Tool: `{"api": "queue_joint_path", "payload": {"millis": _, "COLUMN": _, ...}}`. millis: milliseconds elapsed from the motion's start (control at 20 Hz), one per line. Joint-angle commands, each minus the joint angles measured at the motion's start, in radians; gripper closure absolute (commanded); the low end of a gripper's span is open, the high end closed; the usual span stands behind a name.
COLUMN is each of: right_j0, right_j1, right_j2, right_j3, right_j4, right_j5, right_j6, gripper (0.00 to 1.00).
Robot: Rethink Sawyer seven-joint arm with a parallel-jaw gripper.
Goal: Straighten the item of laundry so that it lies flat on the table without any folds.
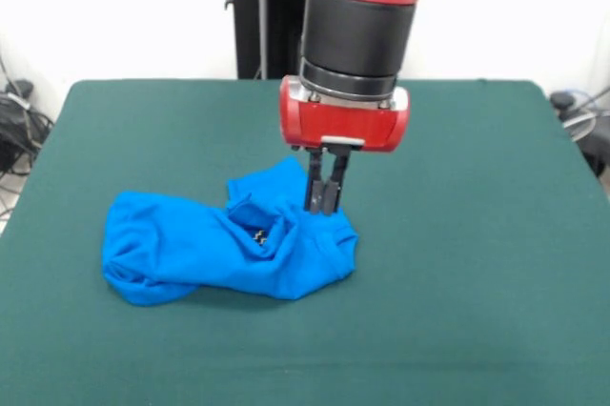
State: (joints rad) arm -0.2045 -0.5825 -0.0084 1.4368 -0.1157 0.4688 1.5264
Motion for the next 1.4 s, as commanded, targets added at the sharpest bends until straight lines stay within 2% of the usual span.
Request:
{"api": "queue_joint_path", "payload": {"millis": 50, "right_j0": 0.037, "right_j1": 0.062, "right_j2": 0.014, "right_j3": -0.156, "right_j4": 0.03, "right_j5": 0.171, "right_j6": 0.139, "gripper": 1.0}}
{"api": "queue_joint_path", "payload": {"millis": 300, "right_j0": 0.024, "right_j1": 0.082, "right_j2": 0.026, "right_j3": -0.163, "right_j4": 0.011, "right_j5": 0.149, "right_j6": 0.131, "gripper": 1.0}}
{"api": "queue_joint_path", "payload": {"millis": 600, "right_j0": -0.056, "right_j1": -0.011, "right_j2": 0.074, "right_j3": 0.036, "right_j4": 0.002, "right_j5": 0.1, "right_j6": 0.06, "gripper": 1.0}}
{"api": "queue_joint_path", "payload": {"millis": 750, "right_j0": -0.094, "right_j1": -0.045, "right_j2": 0.092, "right_j3": 0.134, "right_j4": -0.019, "right_j5": 0.019, "right_j6": 0.053, "gripper": 1.0}}
{"api": "queue_joint_path", "payload": {"millis": 1050, "right_j0": -0.12, "right_j1": -0.051, "right_j2": 0.098, "right_j3": 0.24, "right_j4": -0.052, "right_j5": -0.08, "right_j6": 0.082, "gripper": 1.0}}
{"api": "queue_joint_path", "payload": {"millis": 1400, "right_j0": -0.111, "right_j1": -0.069, "right_j2": 0.071, "right_j3": 0.334, "right_j4": -0.092, "right_j5": -0.166, "right_j6": 0.119, "gripper": 1.0}}
